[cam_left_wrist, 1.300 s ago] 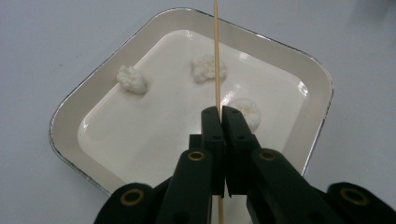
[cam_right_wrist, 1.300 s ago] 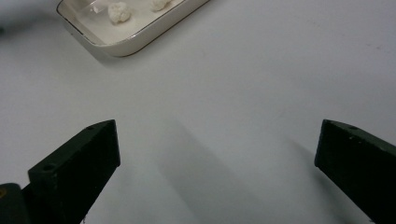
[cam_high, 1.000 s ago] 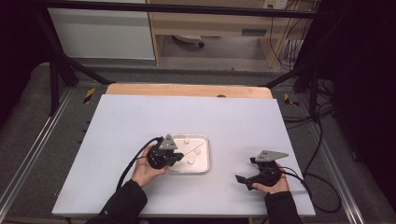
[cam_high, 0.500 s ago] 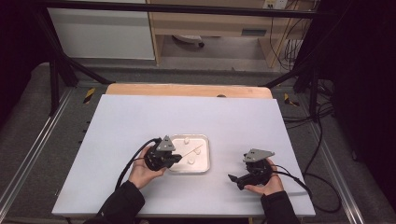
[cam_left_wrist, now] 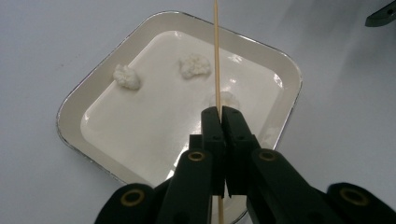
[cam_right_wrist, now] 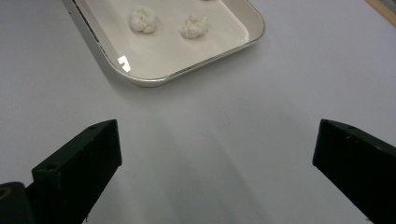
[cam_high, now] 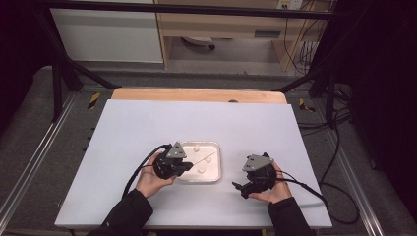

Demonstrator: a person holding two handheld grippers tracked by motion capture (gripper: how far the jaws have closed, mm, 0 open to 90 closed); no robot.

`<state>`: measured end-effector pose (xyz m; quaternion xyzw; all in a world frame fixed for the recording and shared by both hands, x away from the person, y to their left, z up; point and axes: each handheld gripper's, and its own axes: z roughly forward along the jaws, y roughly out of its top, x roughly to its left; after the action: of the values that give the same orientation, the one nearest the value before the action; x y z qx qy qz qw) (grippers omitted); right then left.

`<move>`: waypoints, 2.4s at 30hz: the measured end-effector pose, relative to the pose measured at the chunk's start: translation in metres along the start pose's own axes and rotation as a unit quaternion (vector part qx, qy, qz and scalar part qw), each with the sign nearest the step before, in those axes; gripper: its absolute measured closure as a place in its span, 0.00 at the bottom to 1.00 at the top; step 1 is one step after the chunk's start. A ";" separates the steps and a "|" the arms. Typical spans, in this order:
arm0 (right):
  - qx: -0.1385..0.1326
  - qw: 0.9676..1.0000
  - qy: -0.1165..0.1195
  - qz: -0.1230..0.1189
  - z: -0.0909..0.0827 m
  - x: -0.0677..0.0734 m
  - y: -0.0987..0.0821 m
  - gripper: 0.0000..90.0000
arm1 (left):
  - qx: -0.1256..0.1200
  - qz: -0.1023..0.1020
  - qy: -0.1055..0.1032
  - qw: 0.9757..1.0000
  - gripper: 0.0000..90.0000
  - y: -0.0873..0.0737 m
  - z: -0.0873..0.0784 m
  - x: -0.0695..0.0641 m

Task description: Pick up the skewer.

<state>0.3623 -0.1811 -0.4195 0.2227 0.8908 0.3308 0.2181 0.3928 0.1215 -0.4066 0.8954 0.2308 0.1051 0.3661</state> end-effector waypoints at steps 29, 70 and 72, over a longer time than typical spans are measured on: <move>0.014 0.984 -0.027 -0.178 -0.001 0.016 0.017 0.23 | 0.046 0.065 -0.027 0.996 0.98 0.047 0.030 -0.035; 0.037 0.909 -0.025 -0.415 0.011 0.025 0.011 0.97 | 0.069 0.101 -0.064 0.990 0.98 0.061 0.049 -0.056; 0.038 0.903 -0.025 -0.428 0.011 0.025 0.011 0.98 | 0.069 0.100 -0.065 0.990 0.98 0.061 0.049 -0.056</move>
<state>0.3505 -0.1545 -0.4254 -0.1637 0.9064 0.1660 0.3523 0.3817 0.0264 -0.3999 0.9421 0.1221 0.0666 0.3051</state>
